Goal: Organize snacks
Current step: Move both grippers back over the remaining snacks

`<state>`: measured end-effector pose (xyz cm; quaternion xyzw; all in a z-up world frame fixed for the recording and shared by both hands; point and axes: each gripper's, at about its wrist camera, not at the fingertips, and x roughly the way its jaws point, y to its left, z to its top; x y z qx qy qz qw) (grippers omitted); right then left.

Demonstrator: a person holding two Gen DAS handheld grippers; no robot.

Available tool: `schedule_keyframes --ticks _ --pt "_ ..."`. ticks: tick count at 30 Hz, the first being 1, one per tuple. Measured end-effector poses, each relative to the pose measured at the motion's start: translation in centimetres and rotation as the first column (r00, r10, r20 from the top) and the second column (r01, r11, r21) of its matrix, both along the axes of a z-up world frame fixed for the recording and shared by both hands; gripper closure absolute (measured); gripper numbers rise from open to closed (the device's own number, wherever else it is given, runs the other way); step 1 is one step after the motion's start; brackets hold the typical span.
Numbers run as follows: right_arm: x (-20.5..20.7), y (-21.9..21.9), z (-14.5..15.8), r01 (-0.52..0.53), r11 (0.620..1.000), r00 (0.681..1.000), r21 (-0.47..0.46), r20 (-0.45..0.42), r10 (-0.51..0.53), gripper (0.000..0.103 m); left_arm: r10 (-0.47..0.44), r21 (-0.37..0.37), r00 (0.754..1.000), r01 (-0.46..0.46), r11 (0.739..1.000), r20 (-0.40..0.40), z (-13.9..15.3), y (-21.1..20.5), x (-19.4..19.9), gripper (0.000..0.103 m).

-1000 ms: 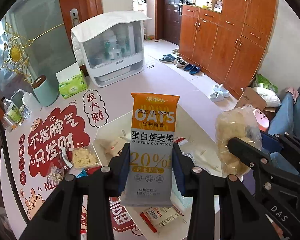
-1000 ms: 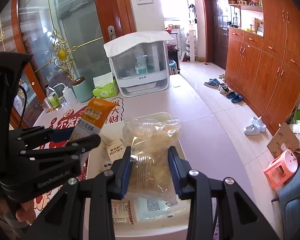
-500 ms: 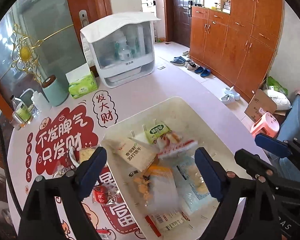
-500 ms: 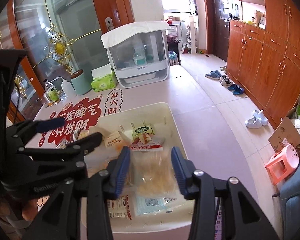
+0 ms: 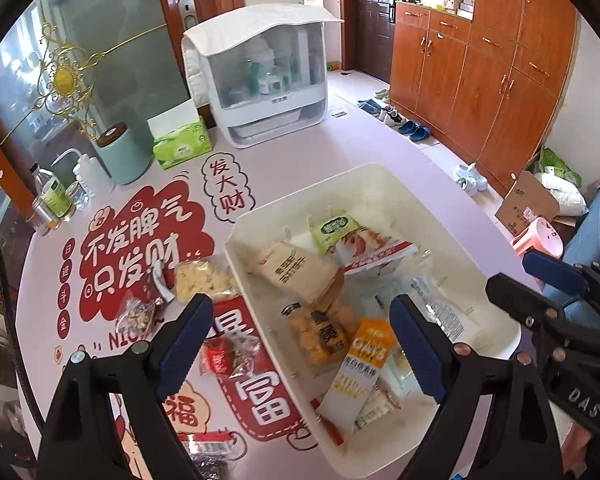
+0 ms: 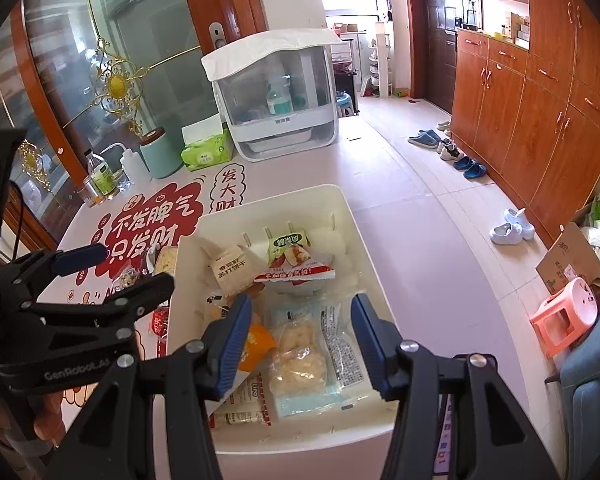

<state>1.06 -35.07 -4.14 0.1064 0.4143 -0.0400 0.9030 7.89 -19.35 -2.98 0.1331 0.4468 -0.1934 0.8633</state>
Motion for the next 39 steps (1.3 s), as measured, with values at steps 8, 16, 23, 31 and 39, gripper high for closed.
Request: schedule_keyframes --ticks 8,16,23,31,39 --pt "0.3 1.6 0.6 0.013 1.0 1.0 0.011 -0.001 -0.013 0.051 0.009 -0.015 1.0 -0.009 1.0 0.014 2.0 3.2 -0.7 0.014" --pt "0.0 4.5 3.5 0.026 0.999 0.998 -0.021 0.061 -0.025 0.043 -0.027 0.07 0.985 0.015 0.997 0.169 9.6 9.4 0.0 0.014" --pt "-0.2 9.5 6.1 -0.02 0.999 0.992 -0.045 0.122 0.025 0.034 0.012 0.1 0.957 -0.043 0.994 0.29 16.1 17.0 2.2 0.01" --pt "1.0 16.2 5.7 -0.059 0.996 0.995 -0.067 0.074 0.064 0.034 -0.133 0.244 0.951 0.063 0.968 0.281 14.9 22.0 4.6 0.006" --pt "4.3 21.2 1.7 -0.044 0.998 0.999 -0.033 0.001 0.044 0.034 -0.293 0.288 0.953 0.26 0.921 0.074 5.9 23.6 10.1 0.006"
